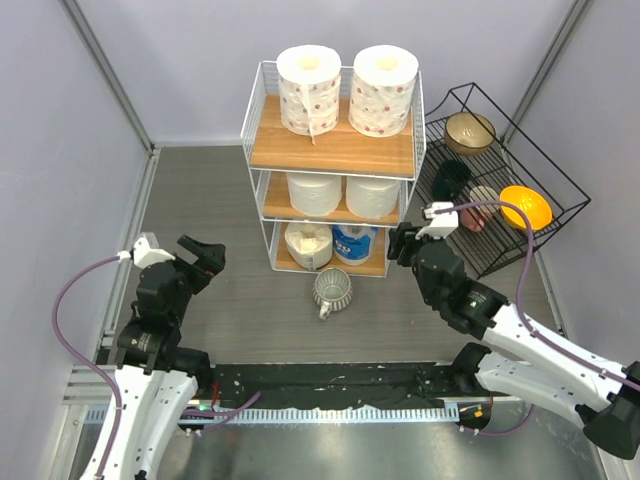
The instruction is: Place and organize the paper towels onto the shelf
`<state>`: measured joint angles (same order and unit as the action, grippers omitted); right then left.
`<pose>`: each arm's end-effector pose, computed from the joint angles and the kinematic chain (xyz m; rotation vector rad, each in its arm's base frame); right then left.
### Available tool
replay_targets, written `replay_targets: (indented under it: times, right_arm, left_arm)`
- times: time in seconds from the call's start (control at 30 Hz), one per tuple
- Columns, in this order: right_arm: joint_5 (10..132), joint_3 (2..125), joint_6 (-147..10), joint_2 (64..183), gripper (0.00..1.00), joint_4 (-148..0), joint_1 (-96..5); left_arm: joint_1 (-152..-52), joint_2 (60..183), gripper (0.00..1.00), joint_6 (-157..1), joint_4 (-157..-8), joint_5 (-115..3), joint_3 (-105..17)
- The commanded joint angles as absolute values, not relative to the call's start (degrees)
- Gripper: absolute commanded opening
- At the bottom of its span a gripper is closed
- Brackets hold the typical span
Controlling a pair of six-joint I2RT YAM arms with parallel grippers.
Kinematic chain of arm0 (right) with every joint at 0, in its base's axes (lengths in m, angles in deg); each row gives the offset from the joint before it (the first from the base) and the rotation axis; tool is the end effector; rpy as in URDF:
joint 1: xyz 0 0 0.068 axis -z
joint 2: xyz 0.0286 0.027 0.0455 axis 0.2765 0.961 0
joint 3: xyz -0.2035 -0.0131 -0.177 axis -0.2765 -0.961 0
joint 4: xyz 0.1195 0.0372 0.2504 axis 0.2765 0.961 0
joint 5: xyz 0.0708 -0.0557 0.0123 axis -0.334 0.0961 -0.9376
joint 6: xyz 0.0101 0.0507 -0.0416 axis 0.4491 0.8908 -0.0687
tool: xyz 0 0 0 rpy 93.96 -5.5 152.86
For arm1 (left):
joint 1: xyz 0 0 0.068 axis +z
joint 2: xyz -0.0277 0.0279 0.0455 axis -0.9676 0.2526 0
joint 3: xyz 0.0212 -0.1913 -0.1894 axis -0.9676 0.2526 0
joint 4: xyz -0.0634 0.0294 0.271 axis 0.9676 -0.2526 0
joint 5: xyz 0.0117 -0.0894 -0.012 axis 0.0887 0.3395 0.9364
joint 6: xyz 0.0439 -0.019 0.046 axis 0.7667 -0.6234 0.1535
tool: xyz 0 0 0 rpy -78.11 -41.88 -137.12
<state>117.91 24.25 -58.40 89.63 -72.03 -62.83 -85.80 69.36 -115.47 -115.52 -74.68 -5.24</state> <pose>0.1780 0.1406 0.2865 0.0263 1.7586 0.1911 0.1459 -0.0172 0.2787 -0.7680 1.7946 -0.5203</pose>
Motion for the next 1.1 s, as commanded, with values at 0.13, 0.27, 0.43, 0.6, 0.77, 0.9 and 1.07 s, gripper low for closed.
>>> replay_targets:
  times: [0.13, 0.27, 0.43, 0.6, 0.77, 0.9, 1.07]
  right_arm:
    - [115.0, 28.5, -55.0, 77.9, 0.66, -65.4, -62.7]
    - [115.4, 32.5, -55.1, 73.5, 0.66, -61.7, -62.7]
    - [119.9, 36.2, -56.3, 72.4, 0.66, -58.6, -62.7]
    - [131.8, 40.9, -55.2, 74.7, 0.66, -58.0, -62.6]
    - [135.9, 48.4, -58.7, 82.8, 0.72, -58.9, -62.5]
    - [131.3, 51.3, -59.6, 85.7, 0.75, -60.6, -60.4]
    - [136.9, 54.6, -62.9, 88.6, 0.75, -59.5, -56.4]
  left_arm:
    - [-85.9, 69.4, 1.00, -113.8, -113.2, -72.9, -5.1]
    - [-85.9, 69.4, 1.00, -113.7, -113.1, -72.2, -5.1]
    - [-85.8, 70.3, 1.00, -112.6, -111.4, -70.1, -5.2]
    - [-85.9, 70.7, 1.00, -111.9, -111.6, -69.3, -5.9]
    - [-85.8, 70.7, 1.00, -111.8, -111.6, -68.7, -6.2]
    - [-85.9, 70.4, 1.00, -111.7, -111.9, -68.3, -6.2]
    - [-85.8, 69.9, 1.00, -111.3, -112.7, -68.1, -6.4]
